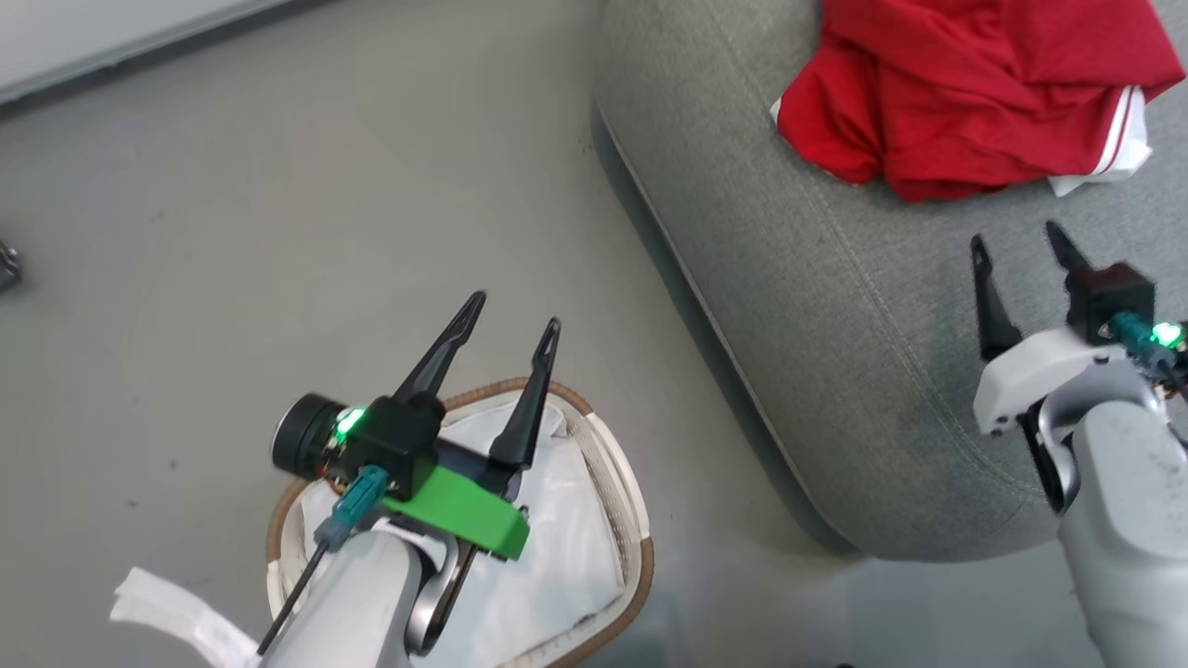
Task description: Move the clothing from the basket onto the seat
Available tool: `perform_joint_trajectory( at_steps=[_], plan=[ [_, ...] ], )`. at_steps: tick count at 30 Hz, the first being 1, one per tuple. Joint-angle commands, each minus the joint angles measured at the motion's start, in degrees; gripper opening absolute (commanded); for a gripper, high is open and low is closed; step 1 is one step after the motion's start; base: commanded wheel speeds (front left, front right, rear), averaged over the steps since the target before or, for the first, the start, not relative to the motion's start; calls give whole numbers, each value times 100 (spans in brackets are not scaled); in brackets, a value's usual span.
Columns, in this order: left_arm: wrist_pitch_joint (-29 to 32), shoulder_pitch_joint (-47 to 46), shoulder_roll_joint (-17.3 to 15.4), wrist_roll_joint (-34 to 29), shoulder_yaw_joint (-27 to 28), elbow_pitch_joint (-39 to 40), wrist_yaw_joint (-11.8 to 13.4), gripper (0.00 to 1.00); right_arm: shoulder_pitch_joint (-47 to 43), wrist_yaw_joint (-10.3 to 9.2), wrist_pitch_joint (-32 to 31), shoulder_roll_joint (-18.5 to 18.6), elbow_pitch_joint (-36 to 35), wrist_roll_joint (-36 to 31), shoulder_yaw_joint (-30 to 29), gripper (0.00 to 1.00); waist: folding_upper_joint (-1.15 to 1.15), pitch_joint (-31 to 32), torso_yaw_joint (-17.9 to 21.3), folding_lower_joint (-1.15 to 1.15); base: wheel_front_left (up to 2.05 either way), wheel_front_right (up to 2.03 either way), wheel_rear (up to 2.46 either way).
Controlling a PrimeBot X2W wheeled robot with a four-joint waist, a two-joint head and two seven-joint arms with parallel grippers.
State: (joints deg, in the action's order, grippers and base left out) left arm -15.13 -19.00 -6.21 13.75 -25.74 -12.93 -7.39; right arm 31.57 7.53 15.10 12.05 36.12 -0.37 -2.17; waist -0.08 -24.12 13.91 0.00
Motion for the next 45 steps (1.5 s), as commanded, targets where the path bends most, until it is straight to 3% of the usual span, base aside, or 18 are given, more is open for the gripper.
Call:
perform_joint_trajectory(
  at_steps=[1, 7, 14, 21, 33, 43, 44, 45],
  plan=[
    [-2, 187, 18, -53, 120, -38, -14, 100, -208, -8, 7, -33, -75, 91, 96, 100, 8, 492, -85, 0, 0, 0, 0],
    [-2, 658, 128, -282, 831, -292, 18, 100, -597, -8, 8, -273, -419, 421, 560, 100, 8, 949, -386, 0, 0, 0, 0],
    [-2, 1085, 236, -583, 1716, -542, 324, 100, -896, -8, 9, -720, -915, 733, 873, 100, 8, 1335, -789, 0, 0, 0, 0],
    [-2, 1364, 276, -711, 2369, -714, 548, 100, -1177, -8, 9, -879, -1160, 816, 973, 100, 8, 1610, -1219, 0, 0, 0, 0],
    [-2, 1874, 323, -567, 3016, -994, 329, 100, -1655, -8, 9, -896, -1121, 1060, 963, 100, 8, 2023, -1483, 0, 0, 0, 0],
    [-1, 2262, 326, -234, 3035, -870, 203, 100, -2106, -8, 9, -898, -1191, 1209, 895, 100, 8, 2291, -1511, 0, 0, 0, 0],
    [1, 2184, 331, -256, 3031, -875, 226, 0, -2057, 0, -2, -922, -1172, 1179, 901, 0, 0, 2276, -1495, 0, 0, 0, 0],
    [9, 2181, 337, -252, 3034, -934, 230, 0, -2069, 0, -5, -926, -1130, 1186, 901, 0, 0, 2279, -1496, 0, 0, 0, 0]
  ],
)
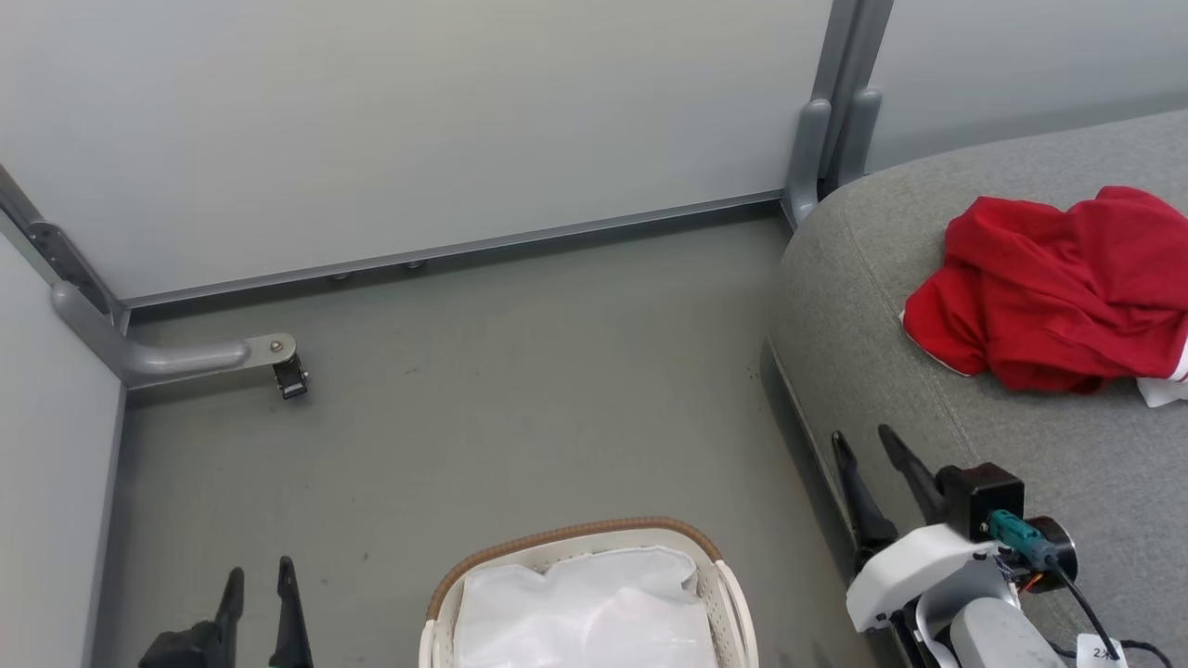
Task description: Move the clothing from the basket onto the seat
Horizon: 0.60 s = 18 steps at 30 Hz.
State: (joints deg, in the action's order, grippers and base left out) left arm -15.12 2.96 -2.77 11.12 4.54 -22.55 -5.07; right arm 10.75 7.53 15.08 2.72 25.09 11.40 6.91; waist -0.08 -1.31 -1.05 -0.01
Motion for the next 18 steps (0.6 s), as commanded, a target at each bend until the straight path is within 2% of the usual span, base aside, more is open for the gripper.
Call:
perform_joint_trajectory(
  at_steps=[1, 18],
  plan=[
    [6, -5, 4, 8, 5, -23, 1, 0, -9, 0, -4, -4, 16, 8, -1, 0, 0, 1, 0, 1, 0, 0, 0],
    [480, -234, 6, 1723, 63, 107, -51, 0, -114, -1, -467, -5, -190, 1721, -292, 0, 1, 18, 13, 1, 0, 0, 0]
  ],
)
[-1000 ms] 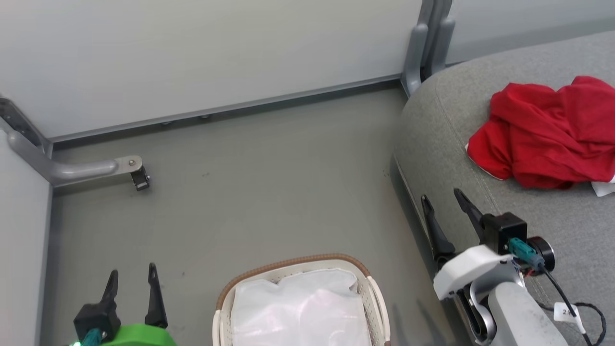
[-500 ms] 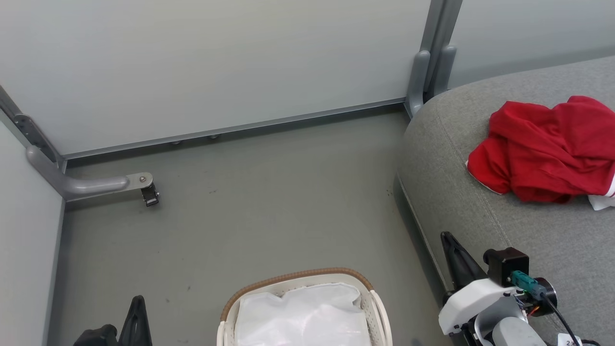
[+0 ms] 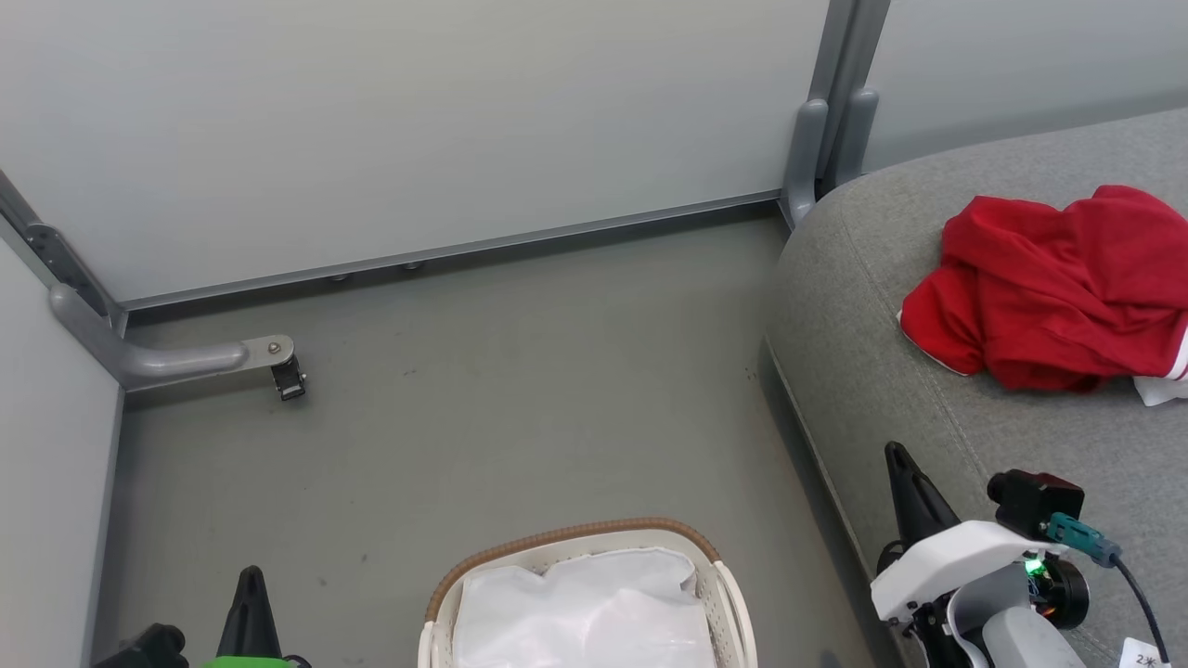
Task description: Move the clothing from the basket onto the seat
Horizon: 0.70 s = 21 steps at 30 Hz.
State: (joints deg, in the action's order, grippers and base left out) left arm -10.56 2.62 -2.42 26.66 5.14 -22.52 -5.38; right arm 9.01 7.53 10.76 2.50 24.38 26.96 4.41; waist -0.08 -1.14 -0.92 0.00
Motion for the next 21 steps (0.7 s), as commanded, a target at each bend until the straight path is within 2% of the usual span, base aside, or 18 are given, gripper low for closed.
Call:
perform_joint_trajectory(
  at_steps=[1, 21],
  plan=[
    [45, -207, -29, 253, 4, 117, -23, 0, 56, -1, -56, 17, -133, 249, -56, 0, 1, 1, 1, 0, 0, 0, 0],
    [487, -409, -39, 1967, 36, 328, -76, 0, -32, -2, -510, 26, -384, 1953, -341, 0, 2, 21, 18, 0, 0, 0, 0]
  ],
)
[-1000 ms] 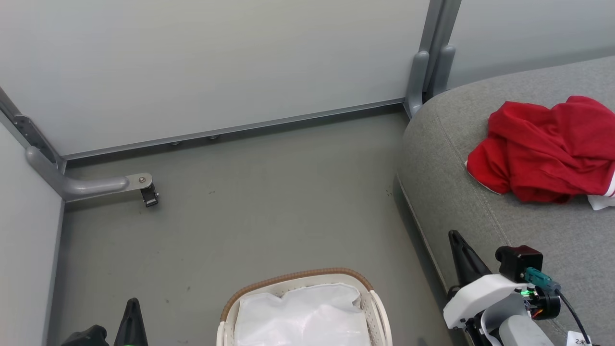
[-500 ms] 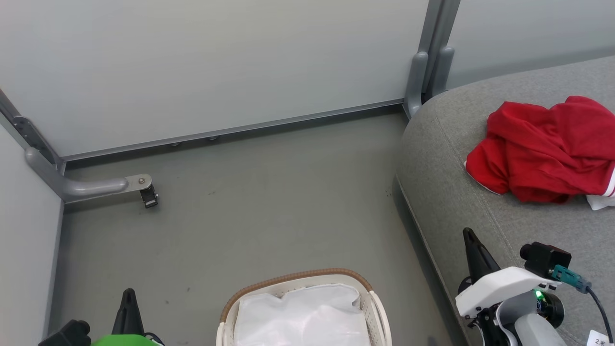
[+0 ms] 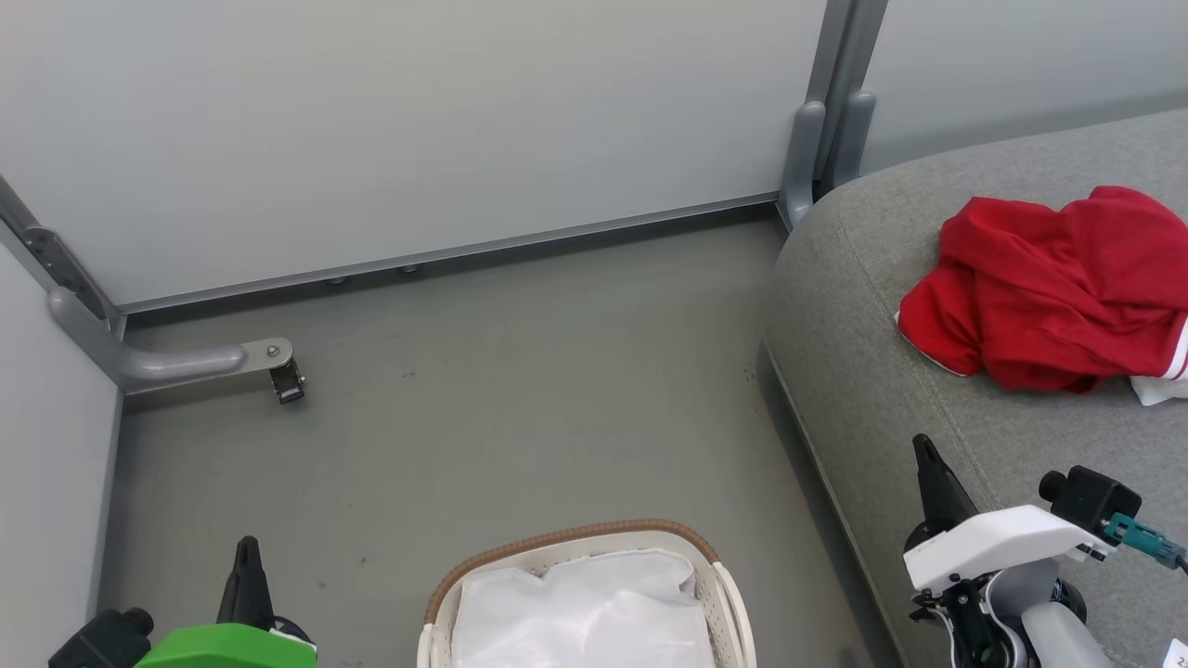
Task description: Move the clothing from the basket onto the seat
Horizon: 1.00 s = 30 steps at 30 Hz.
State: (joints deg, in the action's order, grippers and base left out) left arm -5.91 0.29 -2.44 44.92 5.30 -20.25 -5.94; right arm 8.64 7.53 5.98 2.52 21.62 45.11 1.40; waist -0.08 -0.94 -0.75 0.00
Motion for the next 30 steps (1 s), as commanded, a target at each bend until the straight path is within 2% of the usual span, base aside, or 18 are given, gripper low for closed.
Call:
perform_joint_trajectory(
  at_steps=[1, 30],
  plan=[
    [40, -184, -37, 204, 21, 109, -22, 0, 1, -2, -50, 24, -117, 204, -51, 0, 3, 1, 1, 0, 0, 0, 0],
    [547, -422, -49, 2109, 74, 319, -83, 0, -88, -4, -563, 35, -387, 2098, -373, 0, 4, 30, 25, 0, 0, 0, 0]
  ],
)
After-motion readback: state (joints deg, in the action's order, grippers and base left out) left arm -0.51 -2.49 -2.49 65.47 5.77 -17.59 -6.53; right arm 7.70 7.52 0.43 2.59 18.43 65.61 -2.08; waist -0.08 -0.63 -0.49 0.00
